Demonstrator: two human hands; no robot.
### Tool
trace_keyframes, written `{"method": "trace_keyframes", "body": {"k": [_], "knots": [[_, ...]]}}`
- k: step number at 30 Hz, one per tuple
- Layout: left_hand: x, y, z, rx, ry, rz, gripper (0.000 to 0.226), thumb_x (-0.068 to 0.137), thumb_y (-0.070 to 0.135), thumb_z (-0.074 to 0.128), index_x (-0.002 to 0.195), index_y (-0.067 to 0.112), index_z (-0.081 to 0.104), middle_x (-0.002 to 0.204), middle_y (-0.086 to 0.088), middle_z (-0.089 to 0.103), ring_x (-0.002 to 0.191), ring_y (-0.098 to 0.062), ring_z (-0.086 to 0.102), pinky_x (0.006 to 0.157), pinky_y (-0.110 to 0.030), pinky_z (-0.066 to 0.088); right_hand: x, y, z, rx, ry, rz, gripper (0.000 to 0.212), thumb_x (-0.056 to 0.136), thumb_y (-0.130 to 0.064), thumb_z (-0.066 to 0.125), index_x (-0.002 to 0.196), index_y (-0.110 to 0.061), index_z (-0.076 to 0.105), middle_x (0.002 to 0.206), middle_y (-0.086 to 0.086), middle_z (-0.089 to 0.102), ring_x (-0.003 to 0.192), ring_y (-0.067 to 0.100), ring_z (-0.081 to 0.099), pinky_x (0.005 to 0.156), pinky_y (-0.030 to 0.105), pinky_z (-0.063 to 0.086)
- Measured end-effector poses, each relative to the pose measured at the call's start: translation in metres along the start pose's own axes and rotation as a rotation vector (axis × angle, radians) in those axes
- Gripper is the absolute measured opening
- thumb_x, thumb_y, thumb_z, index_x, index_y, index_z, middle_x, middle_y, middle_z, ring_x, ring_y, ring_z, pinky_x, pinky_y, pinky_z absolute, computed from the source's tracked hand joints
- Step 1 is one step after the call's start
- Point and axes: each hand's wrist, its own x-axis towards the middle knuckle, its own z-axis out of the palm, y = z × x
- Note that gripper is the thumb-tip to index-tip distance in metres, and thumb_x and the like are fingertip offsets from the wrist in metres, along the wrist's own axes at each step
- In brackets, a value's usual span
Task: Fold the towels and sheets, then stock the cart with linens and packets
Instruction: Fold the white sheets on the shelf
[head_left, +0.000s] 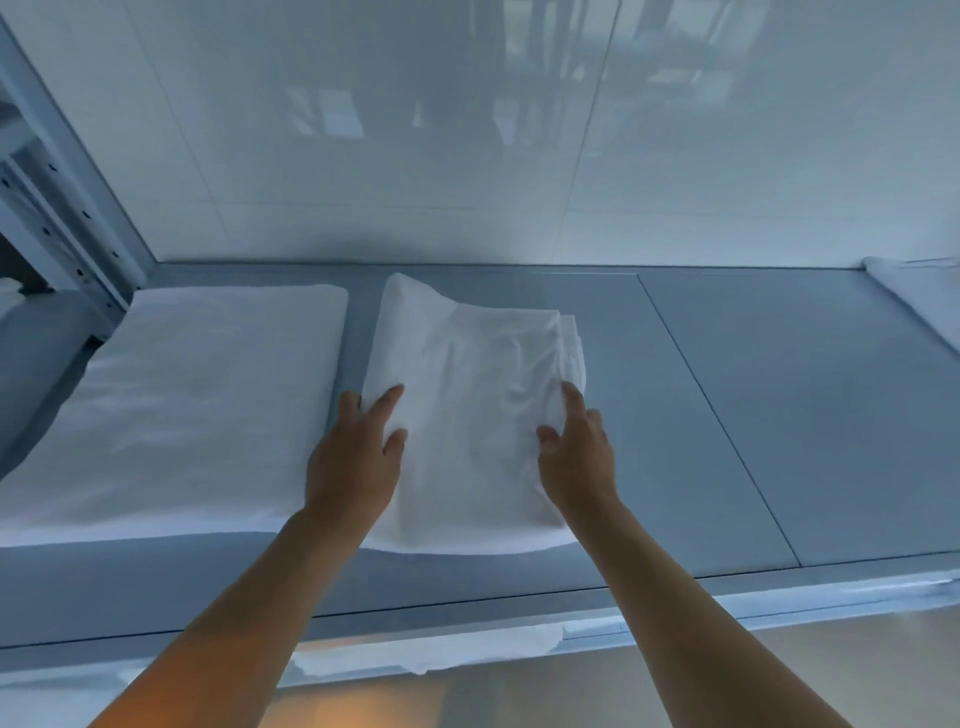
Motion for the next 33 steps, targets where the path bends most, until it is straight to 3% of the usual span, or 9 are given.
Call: {"method": "trace_keyframes", "body": {"k": [3, 7, 13, 17, 19, 21, 24, 27, 33], "knots": [[0.007, -0.021, -0.031, 0.024, 0.065, 0.062, 0.052, 0.1, 0.03, 0.062, 0.15, 0.029, 0.049, 0.123, -0.01, 0.048, 0.082, -0.033, 0.065, 0.066, -0.037, 0.053, -0.012, -0.031, 0.008, 0.055, 0.069, -0.061, 0.062, 0.102, -0.022, 0.055, 0.157, -0.031, 0.027, 0.121, 0.01, 0.049, 0.102, 0.041, 0.06, 0.087, 0.045, 0.048], [0.02, -0.066, -0.084, 0.008, 0.121, 0.047, 0.052, 0.101, 0.034, 0.06, 0.151, 0.031, 0.047, 0.12, -0.008, 0.047, 0.087, -0.032, 0.064, 0.071, -0.04, 0.056, -0.02, -0.095, 0.024, 0.165, 0.124, -0.13, 0.062, 0.102, -0.025, 0.056, 0.156, -0.035, 0.028, 0.123, 0.008, 0.05, 0.107, 0.038, 0.059, 0.087, 0.041, 0.045], [0.034, -0.158, -0.159, 0.021, 0.216, -0.019, 0.053, 0.101, 0.035, 0.06, 0.152, 0.029, 0.047, 0.13, -0.013, 0.051, 0.107, -0.035, 0.062, 0.087, -0.05, 0.055, -0.034, -0.21, 0.067, 0.251, 0.064, -0.228, 0.064, 0.102, -0.023, 0.057, 0.158, -0.033, 0.028, 0.125, 0.009, 0.048, 0.108, 0.04, 0.059, 0.092, 0.044, 0.047], [0.037, -0.234, -0.176, 0.052, 0.193, -0.104, 0.054, 0.102, 0.038, 0.058, 0.153, 0.036, 0.041, 0.128, -0.012, 0.047, 0.102, -0.035, 0.06, 0.084, -0.048, 0.052, -0.045, -0.261, 0.11, 0.267, -0.029, -0.241, 0.065, 0.102, -0.023, 0.056, 0.159, -0.033, 0.026, 0.126, 0.009, 0.045, 0.107, 0.04, 0.06, 0.09, 0.042, 0.048], [0.035, -0.273, -0.164, 0.08, 0.089, -0.194, 0.056, 0.103, 0.039, 0.055, 0.155, 0.038, 0.037, 0.133, -0.016, 0.046, 0.107, -0.04, 0.059, 0.088, -0.051, 0.051, -0.055, -0.268, 0.135, 0.231, -0.16, -0.177, 0.065, 0.102, -0.026, 0.055, 0.159, -0.032, 0.023, 0.136, 0.012, 0.04, 0.113, 0.041, 0.059, 0.093, 0.042, 0.048], [0.028, -0.303, -0.141, 0.054, -0.061, -0.326, 0.055, 0.105, 0.044, 0.048, 0.158, 0.039, 0.033, 0.141, -0.022, 0.046, 0.119, -0.046, 0.055, 0.098, -0.053, 0.047, -0.069, -0.263, 0.162, 0.055, -0.296, -0.119, 0.068, 0.101, -0.042, 0.052, 0.159, -0.032, 0.019, 0.148, 0.015, 0.032, 0.127, 0.041, 0.049, 0.1, 0.047, 0.044], [0.019, -0.319, -0.119, -0.038, -0.12, -0.417, 0.053, 0.103, 0.057, 0.04, 0.155, 0.05, 0.03, 0.144, -0.023, 0.045, 0.124, -0.046, 0.053, 0.104, -0.054, 0.044, -0.081, -0.246, 0.183, -0.104, -0.317, -0.081, 0.076, 0.096, -0.063, 0.043, 0.16, -0.038, 0.011, 0.152, 0.01, 0.027, 0.137, 0.037, 0.032, 0.106, 0.055, 0.036], [0.02, -0.32, -0.118, -0.045, -0.134, -0.411, 0.054, 0.1, 0.066, 0.038, 0.152, 0.056, 0.027, 0.146, -0.019, 0.043, 0.125, -0.045, 0.053, 0.104, -0.053, 0.045, -0.077, -0.239, 0.187, -0.025, -0.337, -0.052, 0.077, 0.097, -0.064, 0.043, 0.161, -0.042, 0.005, 0.147, 0.013, 0.033, 0.133, 0.038, 0.035, 0.106, 0.052, 0.039], [0.009, -0.294, -0.116, 0.002, -0.152, -0.365, 0.058, 0.1, 0.065, 0.036, 0.156, 0.05, 0.027, 0.15, -0.017, 0.043, 0.128, -0.043, 0.052, 0.102, -0.053, 0.045, -0.073, -0.221, 0.176, -0.004, -0.331, -0.062, 0.075, 0.098, -0.063, 0.042, 0.16, -0.045, 0.004, 0.135, 0.01, 0.037, 0.128, 0.036, 0.037, 0.1, 0.05, 0.043]]}}
